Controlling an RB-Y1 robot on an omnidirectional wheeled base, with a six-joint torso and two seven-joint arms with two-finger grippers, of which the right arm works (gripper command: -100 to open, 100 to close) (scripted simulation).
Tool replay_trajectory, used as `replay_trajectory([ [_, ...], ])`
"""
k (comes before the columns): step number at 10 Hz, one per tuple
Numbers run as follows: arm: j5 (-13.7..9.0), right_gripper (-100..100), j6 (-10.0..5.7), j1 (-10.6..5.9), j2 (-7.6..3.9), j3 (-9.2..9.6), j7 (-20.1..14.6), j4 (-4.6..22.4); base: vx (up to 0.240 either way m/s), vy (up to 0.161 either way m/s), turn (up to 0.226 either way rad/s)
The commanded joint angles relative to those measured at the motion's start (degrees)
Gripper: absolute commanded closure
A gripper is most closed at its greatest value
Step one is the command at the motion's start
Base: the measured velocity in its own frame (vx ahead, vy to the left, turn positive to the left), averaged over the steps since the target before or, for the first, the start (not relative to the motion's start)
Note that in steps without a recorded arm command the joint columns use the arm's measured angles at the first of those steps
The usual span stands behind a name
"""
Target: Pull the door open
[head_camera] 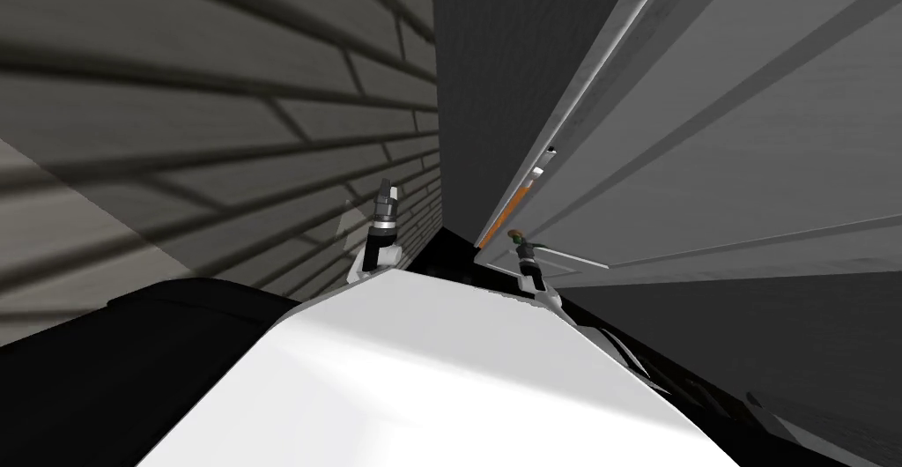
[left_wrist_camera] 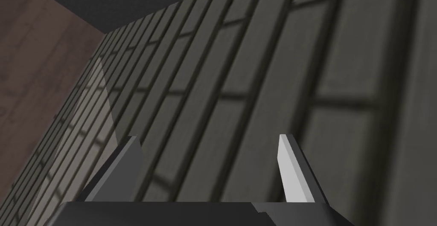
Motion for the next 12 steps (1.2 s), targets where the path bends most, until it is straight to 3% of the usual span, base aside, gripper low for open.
replay_trajectory([
  [1, 0.34, 100, -0.92, 0.62, -0.59, 1.09, -0.89, -0.33, -0.188, -0.056, 0.085],
  [6, 1.43, 100, -3.99, 2.94, -3.43, 5.10, -4.61, -1.98, -0.245, -0.084, 0.106],
  [7, 1.31, 100, -3.32, 2.78, -2.96, 4.69, -4.03, -2.17, -0.112, -0.013, 0.008],
  [8, 1.35, 100, -5.40, 4.17, -4.15, 6.14, -5.31, -2.17, -0.170, -0.049, 0.146],
  [12, 1.33, 100, -8.71, 6.19, -6.32, 8.25, -7.17, -2.51, -0.198, -0.081, 0.123],
])
